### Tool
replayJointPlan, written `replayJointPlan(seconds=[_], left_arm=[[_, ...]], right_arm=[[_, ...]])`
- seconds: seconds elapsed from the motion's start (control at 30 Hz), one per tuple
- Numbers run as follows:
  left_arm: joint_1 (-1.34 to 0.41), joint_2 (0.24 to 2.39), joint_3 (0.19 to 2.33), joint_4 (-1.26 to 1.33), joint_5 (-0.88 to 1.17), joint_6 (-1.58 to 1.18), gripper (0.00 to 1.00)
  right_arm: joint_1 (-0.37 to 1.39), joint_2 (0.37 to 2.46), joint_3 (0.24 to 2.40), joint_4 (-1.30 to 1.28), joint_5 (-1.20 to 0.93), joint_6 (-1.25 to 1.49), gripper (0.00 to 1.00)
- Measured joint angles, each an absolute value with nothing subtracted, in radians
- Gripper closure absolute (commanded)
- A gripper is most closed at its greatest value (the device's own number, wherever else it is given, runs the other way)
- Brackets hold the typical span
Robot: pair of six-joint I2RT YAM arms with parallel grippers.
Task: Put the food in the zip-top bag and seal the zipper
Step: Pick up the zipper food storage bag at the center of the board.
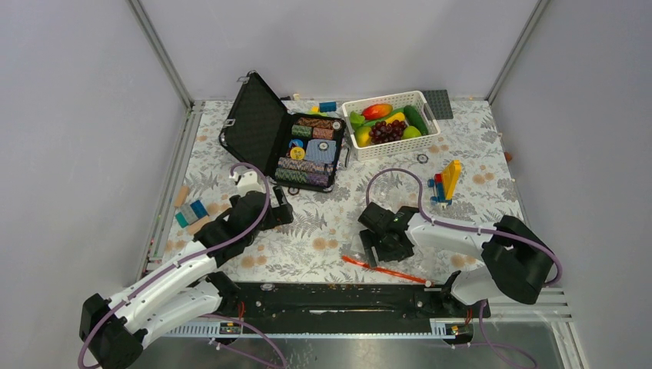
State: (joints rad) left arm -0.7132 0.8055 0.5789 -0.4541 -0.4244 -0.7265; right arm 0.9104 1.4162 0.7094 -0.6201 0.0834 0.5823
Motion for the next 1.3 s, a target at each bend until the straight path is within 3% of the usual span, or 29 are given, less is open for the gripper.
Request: replayJointPlan(seconds=[0.13, 0.3, 0.43, 0.83, 1.3], left_arm=[[-0.713, 0.801, 0.579, -0.455, -0.419, -0.727, 0.01], [-0.713, 0.793, 0.579, -0.455, -0.417, -0.73, 0.01], [-0.713, 0.784, 0.579, -0.457, -0.413, -0.73, 0.01], [-0.714, 0.696, 0.537, -0.462, -0.358, -0.73, 0.01], [-0.714, 0.405, 0.334, -0.418, -0.113, -0.743, 0.01]], right_arm=[[0.914, 1.424, 0.71, -0.619, 0.097, 0.591, 0.39], [0.918, 1.446, 0.727, -0.619, 0.105, 0.608, 0.76], [0.918, 1.458, 0.739, -0.607, 0.094, 0.62, 0.98], [0.928, 1.463, 0.742, -0.327, -0.057, 0.668, 1.0], [0.918, 1.308, 0.725, -0.06, -0.145, 0.771, 1.0]])
